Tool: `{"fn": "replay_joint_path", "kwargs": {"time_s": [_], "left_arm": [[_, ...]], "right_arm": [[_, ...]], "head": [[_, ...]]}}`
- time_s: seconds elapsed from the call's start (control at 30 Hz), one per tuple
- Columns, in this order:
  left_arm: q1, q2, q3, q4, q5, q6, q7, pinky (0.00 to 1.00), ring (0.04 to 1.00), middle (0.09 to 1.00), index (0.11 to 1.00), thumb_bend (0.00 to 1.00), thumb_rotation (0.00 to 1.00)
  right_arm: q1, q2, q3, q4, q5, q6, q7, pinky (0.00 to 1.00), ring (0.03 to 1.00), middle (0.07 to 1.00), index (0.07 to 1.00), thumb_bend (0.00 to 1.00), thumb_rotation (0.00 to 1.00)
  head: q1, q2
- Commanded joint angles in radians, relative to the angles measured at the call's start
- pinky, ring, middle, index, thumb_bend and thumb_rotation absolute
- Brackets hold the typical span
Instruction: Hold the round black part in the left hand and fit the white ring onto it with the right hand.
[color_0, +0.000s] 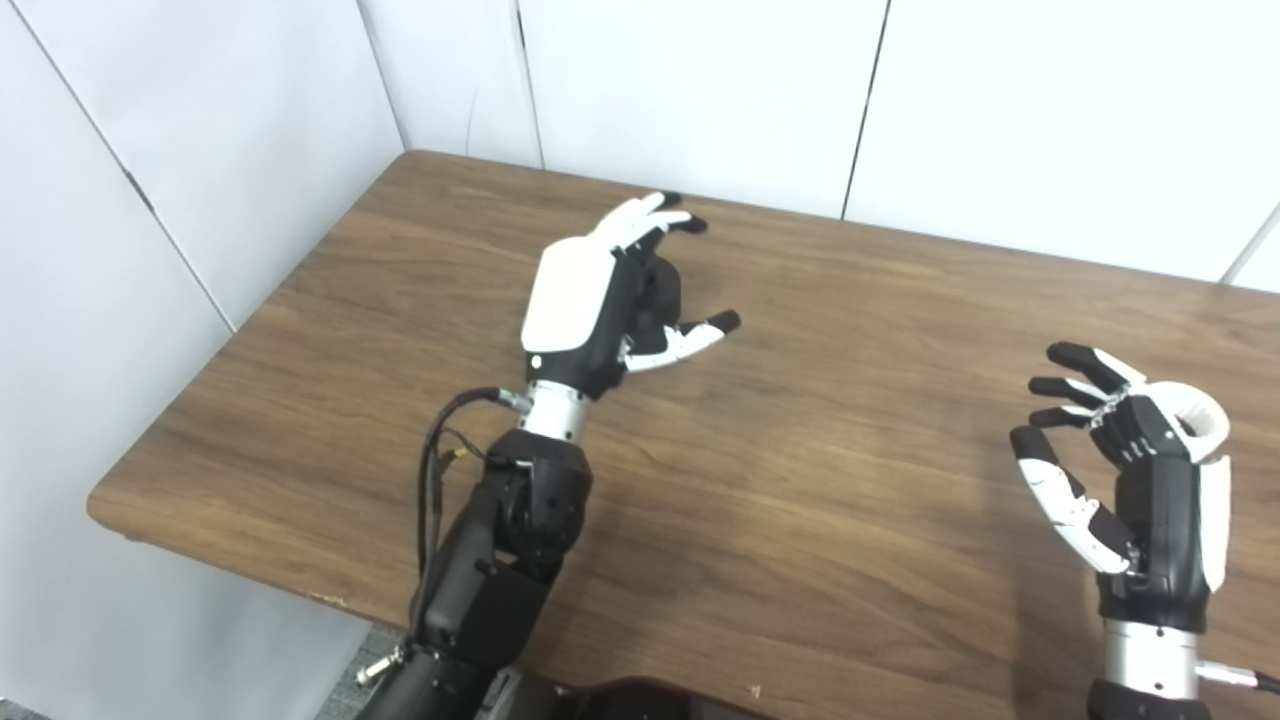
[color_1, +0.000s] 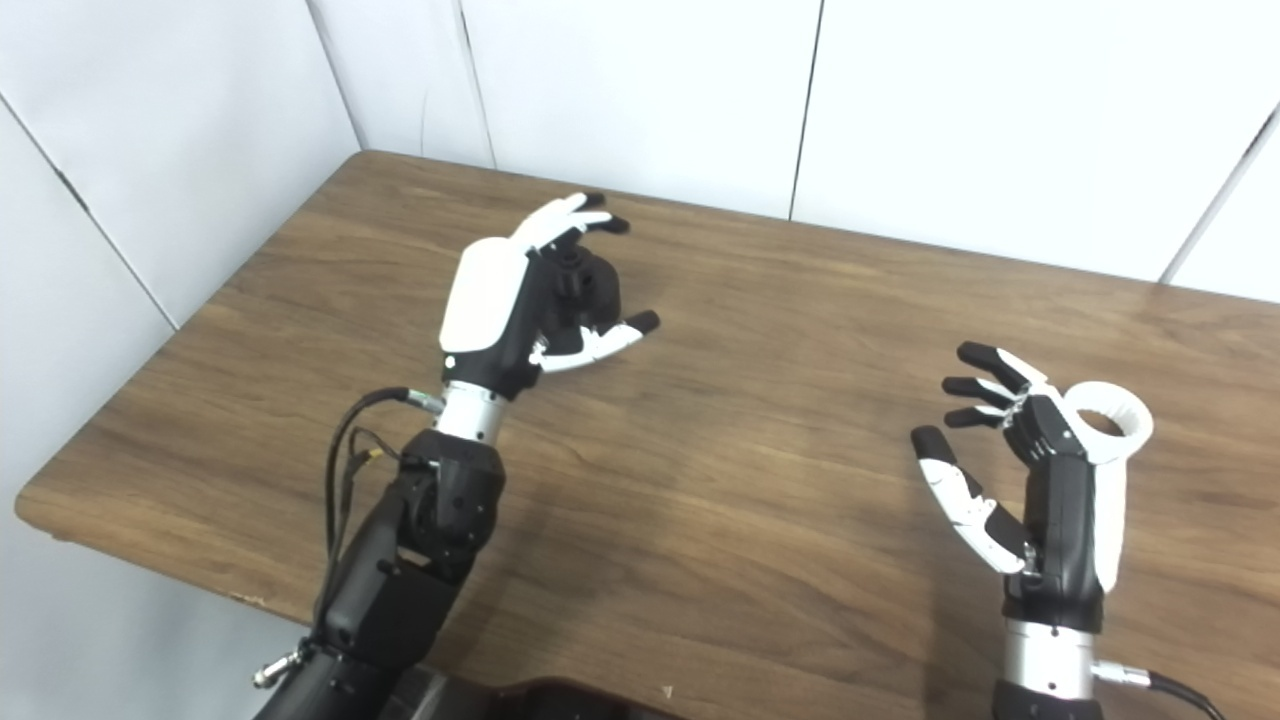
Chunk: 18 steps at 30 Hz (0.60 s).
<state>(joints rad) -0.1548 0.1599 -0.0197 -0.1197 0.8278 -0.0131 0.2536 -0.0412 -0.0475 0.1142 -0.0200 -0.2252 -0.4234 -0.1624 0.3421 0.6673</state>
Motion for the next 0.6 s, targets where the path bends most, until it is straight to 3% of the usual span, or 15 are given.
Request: {"fn": "replay_joint_path", "kwargs": {"time_s": [0.0, 0.3, 0.43, 0.57], "left_arm": [[-0.06, 0.031, 0.012, -0.022, 0.018, 0.001, 0.028, 0.79, 0.973, 0.949, 0.738, 0.75, 0.4], [-0.111, 0.1, 0.03, 0.031, 0.043, 0.065, 0.027, 0.89, 1.0, 0.997, 0.77, 0.78, 0.45], [-0.124, 0.12, 0.027, 0.047, 0.053, 0.119, -0.01, 0.98, 1.0, 1.0, 0.792, 0.81, 0.48], [-0.137, 0.141, 0.022, 0.087, 0.055, 0.151, -0.018, 0.99, 1.0, 1.0, 0.806, 0.85, 0.48]], "right_arm": [[0.08, -0.011, -0.001, 0.107, -0.037, -0.031, -0.002, 0.52, 0.663, 0.759, 0.733, 0.56, 0.4], [0.08, -0.011, -0.003, 0.103, -0.037, -0.023, 0.0, 0.53, 0.669, 0.761, 0.733, 0.56, 0.41], [0.081, -0.011, -0.001, 0.098, -0.032, -0.02, 0.005, 0.53, 0.666, 0.762, 0.736, 0.56, 0.39], [0.08, -0.011, -0.002, 0.103, -0.032, -0.022, 0.004, 0.53, 0.665, 0.761, 0.737, 0.56, 0.39]], "head": [[0.001, 0.001], [0.003, 0.001], [0.0, 0.003], [-0.002, 0.002]]}}
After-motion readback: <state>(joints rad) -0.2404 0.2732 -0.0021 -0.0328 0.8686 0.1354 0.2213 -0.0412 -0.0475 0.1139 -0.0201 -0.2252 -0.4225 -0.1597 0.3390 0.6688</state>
